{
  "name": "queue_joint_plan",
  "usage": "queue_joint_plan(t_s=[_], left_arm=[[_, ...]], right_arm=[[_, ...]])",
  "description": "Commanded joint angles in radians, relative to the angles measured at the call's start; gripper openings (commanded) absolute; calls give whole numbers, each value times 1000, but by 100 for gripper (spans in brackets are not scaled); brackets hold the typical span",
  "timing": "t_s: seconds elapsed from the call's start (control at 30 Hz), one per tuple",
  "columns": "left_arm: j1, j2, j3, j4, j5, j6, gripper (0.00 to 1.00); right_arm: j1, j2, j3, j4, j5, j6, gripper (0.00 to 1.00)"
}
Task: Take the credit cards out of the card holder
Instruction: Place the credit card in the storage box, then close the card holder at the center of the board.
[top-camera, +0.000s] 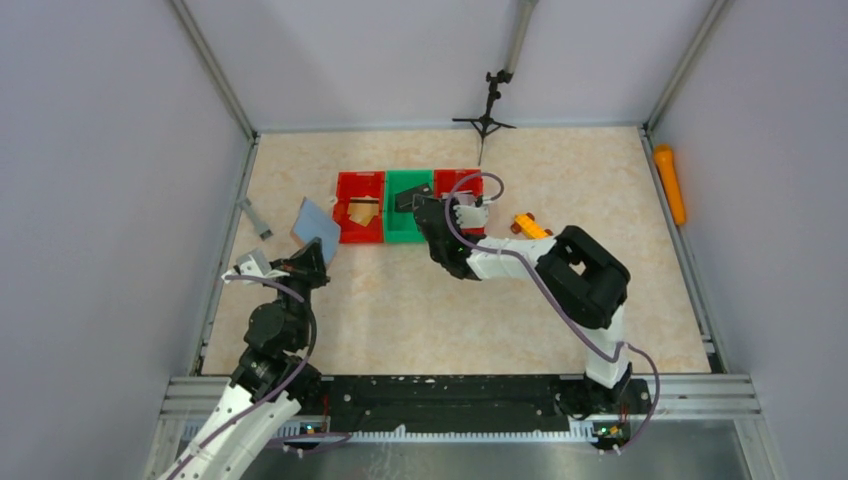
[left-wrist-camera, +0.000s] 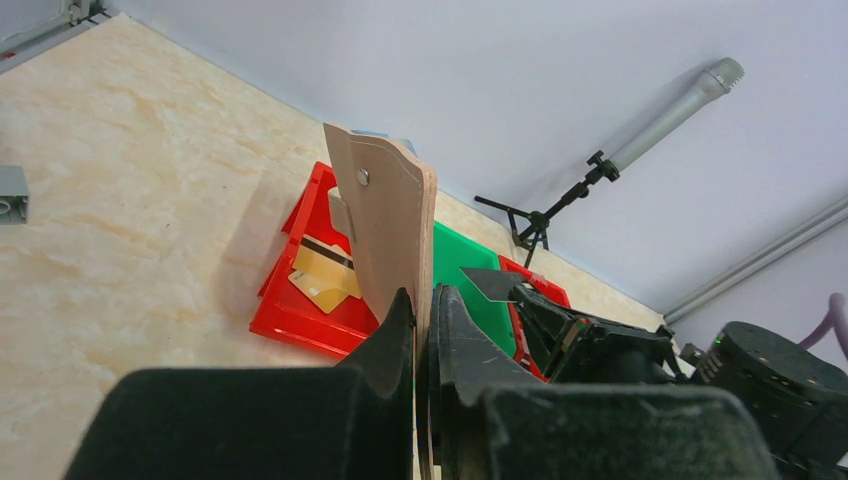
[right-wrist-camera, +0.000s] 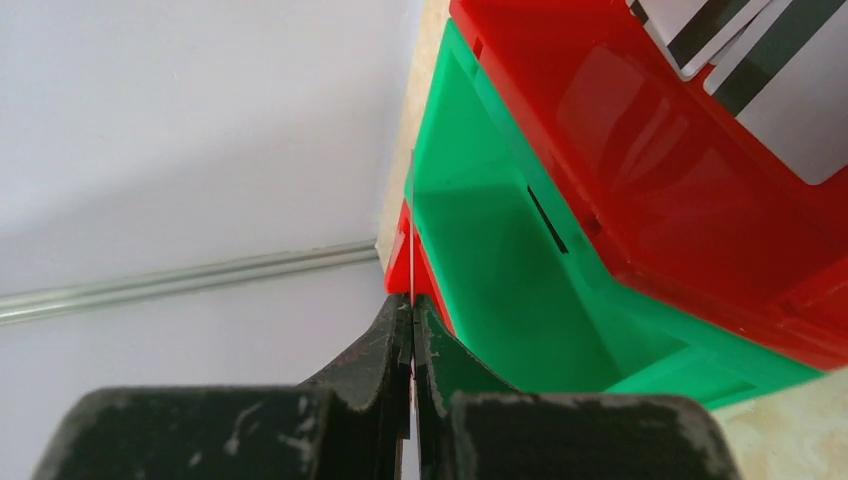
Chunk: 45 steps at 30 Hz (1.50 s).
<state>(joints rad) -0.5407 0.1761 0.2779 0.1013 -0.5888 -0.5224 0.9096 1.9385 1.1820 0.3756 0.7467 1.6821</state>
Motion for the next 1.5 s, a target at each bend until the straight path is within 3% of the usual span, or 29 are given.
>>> queue_joint_plan(t_s=[0.0,0.33,0.6,0.63,0.73,0.77,1.0,1.2,1.37,1.47], left_arm=[[3,-12,-3,28,-12,5,0],[3,-8,-8,34,-14,5,0],[3,-4,-9,37,-15,7,0],[3,-4,-9,36,-15,7,0],[2,-3,-11,38,-16,7,0],[2,-3,-11,39,-16,7,0],[3,6,-9,43,-7,8,1],[2,24,-10,55,16,8,1],[3,74,0,68,79,7,2],[3,114,4,94,164,3,3]], right_arm=[[11,72,115,48,70,64,0],[9,222,212,-22,100,257,0],[9,291,272,9,170,218,0],[11,300,273,32,178,200,5],[10,313,260,128,192,148,32],[10,313,247,161,193,129,36],[25,219,129,253,207,81,43],[34,39,-103,412,205,-94,50],[33,-165,-329,443,103,-188,64],[34,-276,-485,547,17,-371,75]])
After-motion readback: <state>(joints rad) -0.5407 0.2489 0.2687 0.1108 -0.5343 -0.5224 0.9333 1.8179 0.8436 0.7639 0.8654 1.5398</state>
